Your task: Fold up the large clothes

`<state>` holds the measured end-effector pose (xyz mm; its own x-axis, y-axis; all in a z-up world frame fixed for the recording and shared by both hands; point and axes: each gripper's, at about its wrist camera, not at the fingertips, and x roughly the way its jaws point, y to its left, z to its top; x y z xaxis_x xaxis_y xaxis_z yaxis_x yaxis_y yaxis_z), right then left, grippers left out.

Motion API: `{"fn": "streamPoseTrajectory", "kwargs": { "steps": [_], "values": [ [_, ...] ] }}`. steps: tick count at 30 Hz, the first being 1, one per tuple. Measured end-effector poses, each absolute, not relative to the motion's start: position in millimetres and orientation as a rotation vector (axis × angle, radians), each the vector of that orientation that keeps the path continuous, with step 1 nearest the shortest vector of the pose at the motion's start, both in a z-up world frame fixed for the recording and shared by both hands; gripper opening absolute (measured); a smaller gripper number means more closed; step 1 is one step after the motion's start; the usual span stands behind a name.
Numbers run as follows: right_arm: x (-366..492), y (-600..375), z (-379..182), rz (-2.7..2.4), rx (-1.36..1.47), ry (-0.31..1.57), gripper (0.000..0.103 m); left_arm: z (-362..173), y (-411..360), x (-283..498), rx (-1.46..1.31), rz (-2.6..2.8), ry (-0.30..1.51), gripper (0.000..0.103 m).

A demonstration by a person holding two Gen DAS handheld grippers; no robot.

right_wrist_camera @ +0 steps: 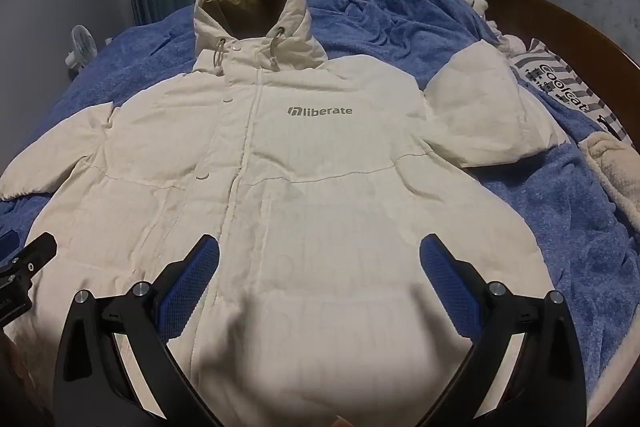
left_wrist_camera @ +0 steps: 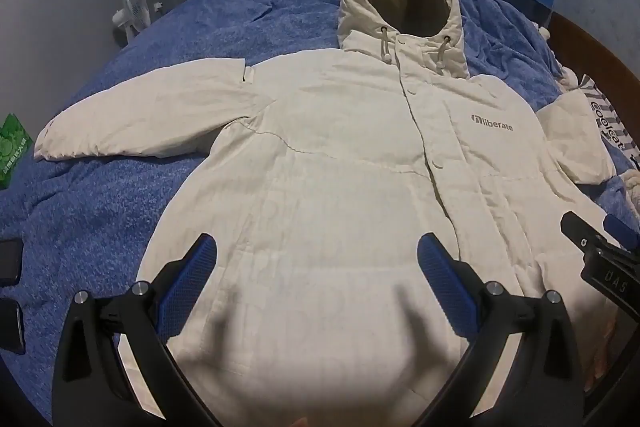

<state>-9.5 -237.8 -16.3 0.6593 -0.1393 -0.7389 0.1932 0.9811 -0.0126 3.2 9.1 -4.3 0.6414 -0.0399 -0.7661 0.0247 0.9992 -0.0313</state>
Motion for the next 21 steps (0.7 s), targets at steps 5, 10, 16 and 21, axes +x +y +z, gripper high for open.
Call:
{"fn": "streamPoseTrajectory", "kwargs": {
  "steps": [5,10,16,21],
  "values": [
    [-9.4,-239.2,-15.9,-0.19,0.068,0.829,0.097,-3.2,7.7,3.5,-0.013,-0.032,0.873,0.096],
    [-9.0,-240.3,-15.9,-0.198,0.071,0.831,0.097,-4.6,7.2,3.1,-0.006,-0.033,0.875,0.096],
    [-9.1,-241.2,-16.3,-0.199,0.071,0.831,0.097,-6.6,7.1,4.5,-0.008,-0.033,0.878,0.096],
    [-9.0,-242.7,-17.9,-0.199,0.078,0.837,0.097,-7.6,8.2,4.0,-0.013,-0.032,0.882,0.096]
  ]
}}
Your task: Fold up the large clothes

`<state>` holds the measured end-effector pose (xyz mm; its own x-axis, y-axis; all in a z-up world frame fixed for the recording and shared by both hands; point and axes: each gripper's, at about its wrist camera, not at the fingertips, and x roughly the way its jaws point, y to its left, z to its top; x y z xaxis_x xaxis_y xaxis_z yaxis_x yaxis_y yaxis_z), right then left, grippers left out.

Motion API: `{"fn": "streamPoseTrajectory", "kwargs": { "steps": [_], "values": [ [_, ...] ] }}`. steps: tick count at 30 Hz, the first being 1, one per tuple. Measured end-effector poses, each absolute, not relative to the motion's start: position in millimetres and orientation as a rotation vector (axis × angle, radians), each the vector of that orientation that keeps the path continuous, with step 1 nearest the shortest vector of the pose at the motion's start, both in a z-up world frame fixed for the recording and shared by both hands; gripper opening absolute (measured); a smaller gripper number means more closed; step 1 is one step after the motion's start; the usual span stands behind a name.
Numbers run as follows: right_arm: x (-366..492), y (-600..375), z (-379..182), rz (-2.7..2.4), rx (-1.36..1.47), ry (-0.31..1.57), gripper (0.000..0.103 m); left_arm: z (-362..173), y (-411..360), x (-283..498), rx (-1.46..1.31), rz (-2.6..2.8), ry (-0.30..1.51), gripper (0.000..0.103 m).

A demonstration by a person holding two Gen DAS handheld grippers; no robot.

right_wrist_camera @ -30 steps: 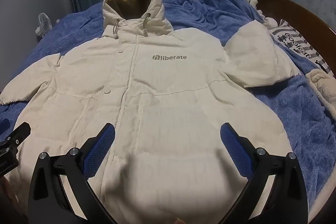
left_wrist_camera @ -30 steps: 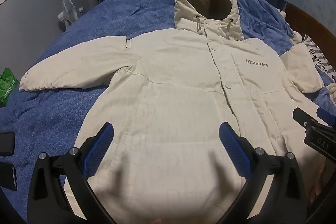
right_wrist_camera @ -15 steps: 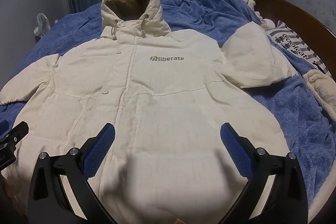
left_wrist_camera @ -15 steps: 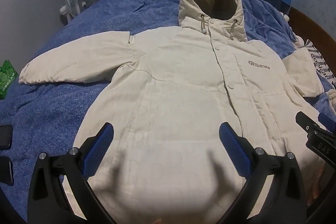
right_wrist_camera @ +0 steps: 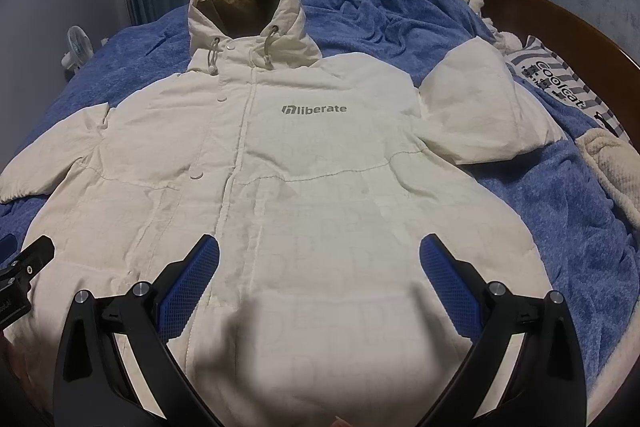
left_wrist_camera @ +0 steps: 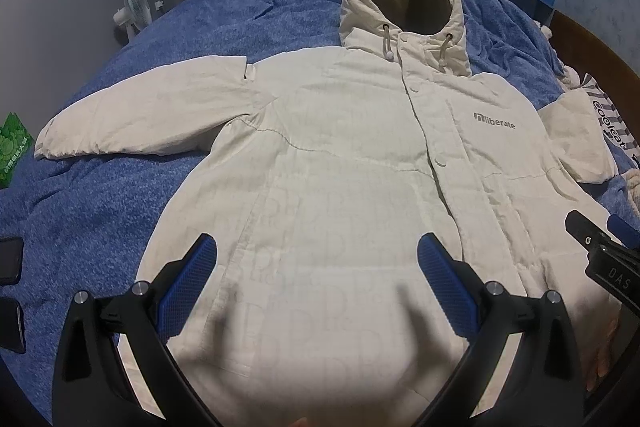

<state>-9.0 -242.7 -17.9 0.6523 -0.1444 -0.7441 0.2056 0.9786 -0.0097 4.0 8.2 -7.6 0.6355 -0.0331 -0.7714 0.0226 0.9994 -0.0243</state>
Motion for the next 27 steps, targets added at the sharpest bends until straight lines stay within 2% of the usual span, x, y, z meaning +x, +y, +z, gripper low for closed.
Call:
{"fn": "streamPoseTrajectory", "kwargs": {
  "steps": [27],
  "values": [
    [-9.4,-243.8,-20.5,-0.201,0.075,0.84,0.097,-9.4,8.1,5.7,-0.017,-0.03,0.891,0.096]
  ]
}}
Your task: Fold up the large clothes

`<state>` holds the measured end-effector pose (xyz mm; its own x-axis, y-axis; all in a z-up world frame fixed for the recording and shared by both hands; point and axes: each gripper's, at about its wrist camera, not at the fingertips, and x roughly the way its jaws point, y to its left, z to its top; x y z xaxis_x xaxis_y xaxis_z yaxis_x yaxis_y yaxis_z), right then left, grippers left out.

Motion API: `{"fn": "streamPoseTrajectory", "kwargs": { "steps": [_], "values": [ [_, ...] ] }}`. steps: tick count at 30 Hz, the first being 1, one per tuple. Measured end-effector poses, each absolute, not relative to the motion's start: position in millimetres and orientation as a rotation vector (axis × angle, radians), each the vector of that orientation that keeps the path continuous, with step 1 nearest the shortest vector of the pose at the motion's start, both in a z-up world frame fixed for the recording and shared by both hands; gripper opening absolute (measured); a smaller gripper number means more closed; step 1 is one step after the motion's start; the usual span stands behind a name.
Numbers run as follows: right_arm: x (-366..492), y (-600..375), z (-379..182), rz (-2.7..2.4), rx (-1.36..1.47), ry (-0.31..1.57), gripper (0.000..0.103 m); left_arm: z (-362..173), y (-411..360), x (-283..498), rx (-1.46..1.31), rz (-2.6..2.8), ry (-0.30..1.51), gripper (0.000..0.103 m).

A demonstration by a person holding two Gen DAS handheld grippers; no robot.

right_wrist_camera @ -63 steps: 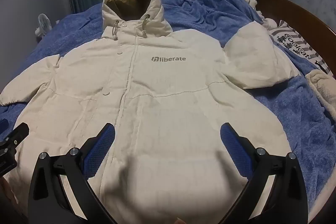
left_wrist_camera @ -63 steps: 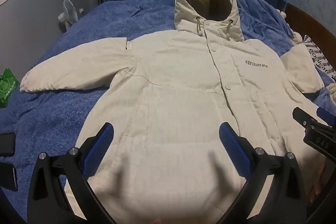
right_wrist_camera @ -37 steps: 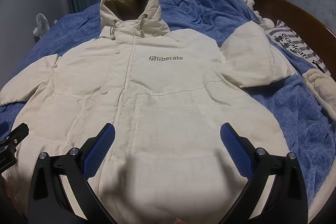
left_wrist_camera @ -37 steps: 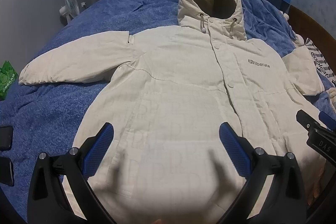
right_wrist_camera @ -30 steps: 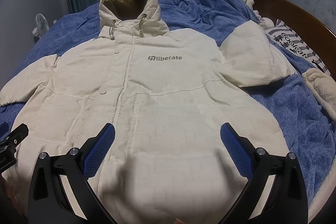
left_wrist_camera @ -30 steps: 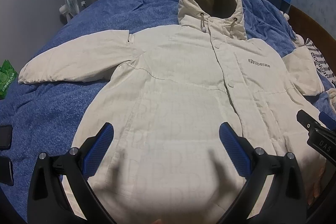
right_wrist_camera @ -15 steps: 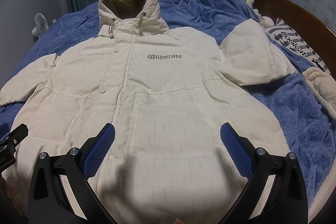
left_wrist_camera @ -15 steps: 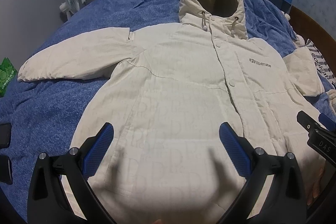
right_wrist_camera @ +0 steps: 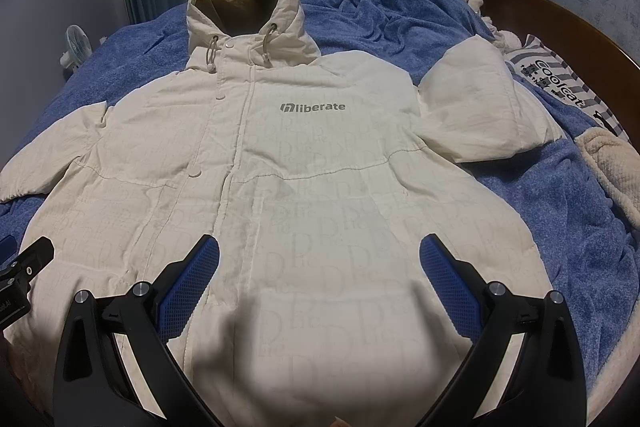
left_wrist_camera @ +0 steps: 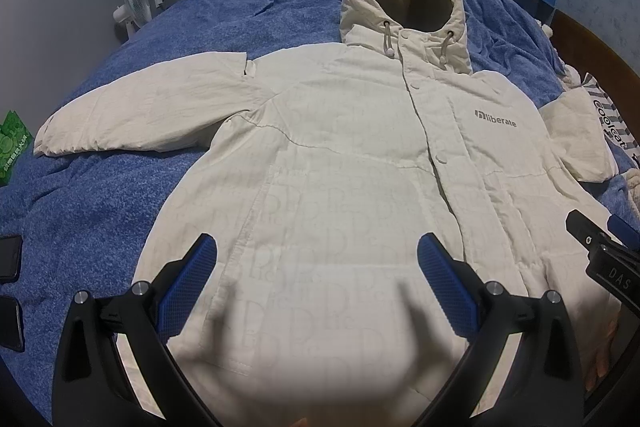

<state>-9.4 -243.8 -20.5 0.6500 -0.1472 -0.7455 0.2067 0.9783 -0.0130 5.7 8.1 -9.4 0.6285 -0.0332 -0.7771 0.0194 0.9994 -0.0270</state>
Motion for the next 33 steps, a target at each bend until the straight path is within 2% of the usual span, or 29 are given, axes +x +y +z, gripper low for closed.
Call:
{"fn": "streamPoseTrajectory", "kwargs": {
  "steps": [33],
  "values": [
    [-7.9,-246.6,-22.4,-0.2,0.092,0.861,0.097,-14.2,7.2,5.8,0.003,-0.018,0.895,0.096]
  ]
}}
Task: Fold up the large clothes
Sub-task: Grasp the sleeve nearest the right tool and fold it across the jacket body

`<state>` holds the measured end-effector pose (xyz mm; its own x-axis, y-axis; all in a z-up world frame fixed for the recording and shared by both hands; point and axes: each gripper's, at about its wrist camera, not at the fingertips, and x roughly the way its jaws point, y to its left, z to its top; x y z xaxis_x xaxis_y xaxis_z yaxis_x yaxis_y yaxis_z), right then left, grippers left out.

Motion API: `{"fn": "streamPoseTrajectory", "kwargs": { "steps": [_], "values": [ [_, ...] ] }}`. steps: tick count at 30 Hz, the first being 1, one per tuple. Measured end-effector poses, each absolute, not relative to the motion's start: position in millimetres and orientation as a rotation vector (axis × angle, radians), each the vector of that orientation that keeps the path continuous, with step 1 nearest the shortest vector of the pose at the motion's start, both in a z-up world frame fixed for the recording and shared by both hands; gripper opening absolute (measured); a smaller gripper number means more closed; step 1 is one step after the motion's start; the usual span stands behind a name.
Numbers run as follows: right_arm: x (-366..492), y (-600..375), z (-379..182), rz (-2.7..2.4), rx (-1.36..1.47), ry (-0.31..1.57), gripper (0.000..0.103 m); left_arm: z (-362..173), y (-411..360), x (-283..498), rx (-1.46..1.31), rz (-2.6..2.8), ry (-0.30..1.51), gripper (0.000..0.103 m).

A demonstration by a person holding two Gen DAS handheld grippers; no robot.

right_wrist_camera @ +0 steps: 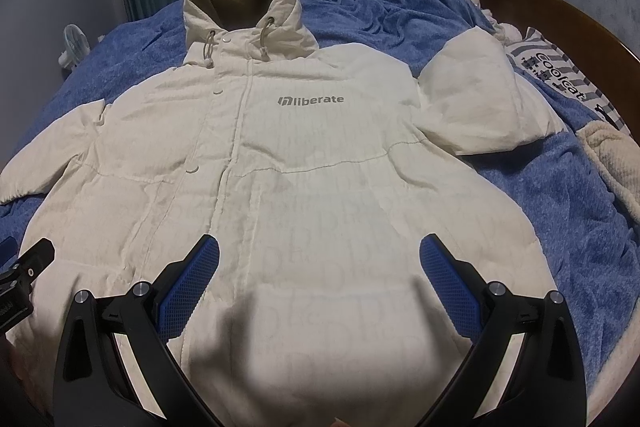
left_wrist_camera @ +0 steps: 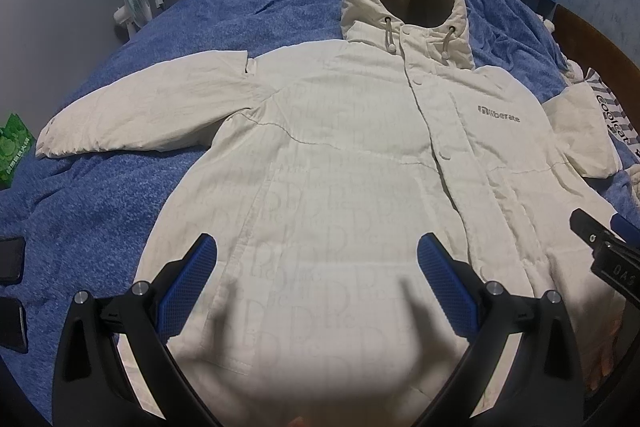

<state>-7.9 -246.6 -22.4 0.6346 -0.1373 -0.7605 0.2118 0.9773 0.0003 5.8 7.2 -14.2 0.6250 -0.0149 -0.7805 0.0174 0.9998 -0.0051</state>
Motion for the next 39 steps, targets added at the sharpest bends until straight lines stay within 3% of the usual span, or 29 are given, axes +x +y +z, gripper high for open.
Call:
{"fn": "streamPoseTrajectory", "kwargs": {
  "steps": [10,21,28,35,39],
  "values": [
    [-7,-291,6,-0.186,0.205,0.743,0.097,-7,13,11,0.007,-0.041,0.87,0.096],
    [12,-406,23,-0.49,0.175,0.595,0.097,10,19,48,-0.045,0.015,0.823,0.096],
    [40,-467,2,-0.508,0.344,0.67,0.097,8,15,68,0.028,0.028,0.766,0.096],
    [62,-497,-31,-0.542,0.413,0.786,0.097,-24,31,92,0.014,0.065,0.849,0.096],
    [68,-518,-57,-0.48,0.622,0.837,0.095,-30,29,92,0.0,0.03,0.867,0.096]
  ]
}}
